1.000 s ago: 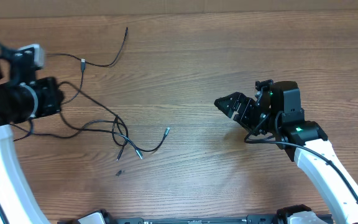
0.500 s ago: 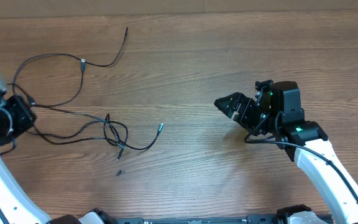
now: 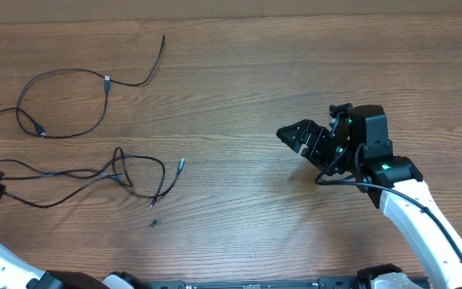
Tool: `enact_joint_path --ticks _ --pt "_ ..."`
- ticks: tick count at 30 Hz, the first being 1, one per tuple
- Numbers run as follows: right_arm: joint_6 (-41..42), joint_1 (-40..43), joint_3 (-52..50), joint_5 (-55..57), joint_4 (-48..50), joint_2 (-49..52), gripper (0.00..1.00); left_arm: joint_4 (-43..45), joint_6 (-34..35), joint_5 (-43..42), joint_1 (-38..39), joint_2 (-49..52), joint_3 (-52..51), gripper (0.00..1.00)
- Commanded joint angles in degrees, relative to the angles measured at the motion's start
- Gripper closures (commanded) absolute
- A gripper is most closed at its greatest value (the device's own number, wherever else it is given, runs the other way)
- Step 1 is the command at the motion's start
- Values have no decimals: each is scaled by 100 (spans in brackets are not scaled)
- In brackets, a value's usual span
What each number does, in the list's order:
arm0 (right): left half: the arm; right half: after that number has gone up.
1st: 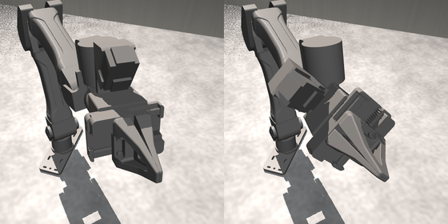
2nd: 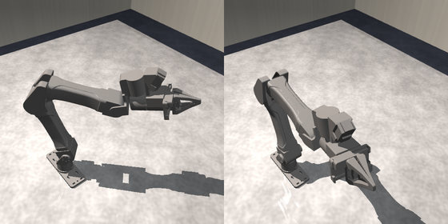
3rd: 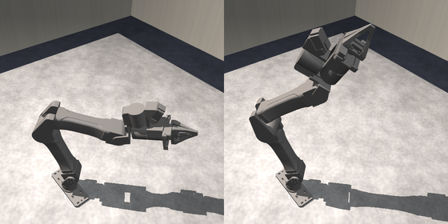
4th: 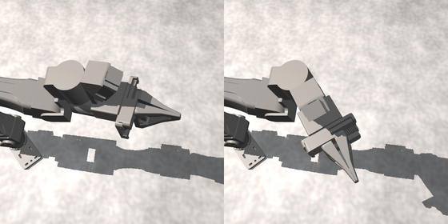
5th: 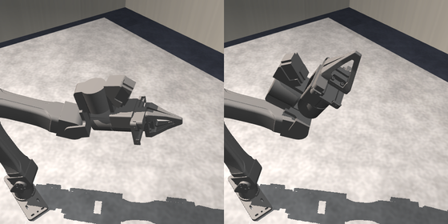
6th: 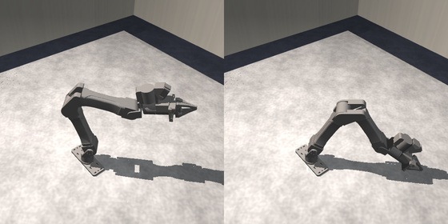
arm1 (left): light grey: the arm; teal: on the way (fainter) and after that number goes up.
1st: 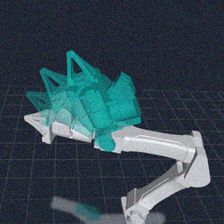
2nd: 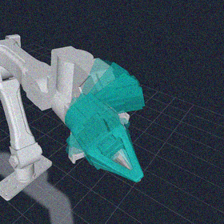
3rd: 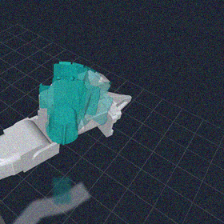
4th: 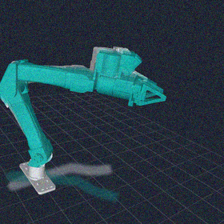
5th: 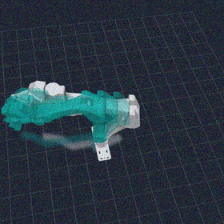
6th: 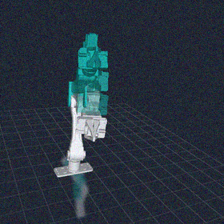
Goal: Untangle cables
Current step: 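Release the cable and pull the left gripper down-left away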
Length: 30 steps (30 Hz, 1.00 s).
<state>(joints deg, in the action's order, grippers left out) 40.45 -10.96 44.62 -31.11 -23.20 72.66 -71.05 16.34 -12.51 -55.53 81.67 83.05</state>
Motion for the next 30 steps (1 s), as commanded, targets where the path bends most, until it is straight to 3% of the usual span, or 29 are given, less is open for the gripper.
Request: enact_joint_path --ticks 1,5,9,16,19,21,23,24,26,30 --pt "-46 11 111 22 7 7 0 138 664 474 -184 -35 -39 96" --pt "-50 11 111 24 -116 7 0 299 1633 1585 -232 -35 -39 96" --pt "-48 11 111 26 -136 7 0 520 2277 2280 -232 -35 -39 89" --pt "-48 11 111 26 -155 7 0 1287 2503 2688 -232 52 -39 91" --pt "-48 11 111 24 -160 7 0 1506 2503 2684 -232 240 -39 87" --pt "-48 11 111 28 -157 7 0 1626 2503 2579 -232 461 -39 76" --pt "-48 11 111 66 -160 7 0 1676 2500 2437 -232 723 -39 54" --pt "-46 11 111 66 -160 7 0 1700 2500 2387 -232 850 -39 39" --pt "-48 11 111 66 -160 7 0 1803 2498 2159 -232 1215 -39 0" --pt "-48 11 111 114 -160 7 0 1932 2081 1126 -223 1679 -39 0"
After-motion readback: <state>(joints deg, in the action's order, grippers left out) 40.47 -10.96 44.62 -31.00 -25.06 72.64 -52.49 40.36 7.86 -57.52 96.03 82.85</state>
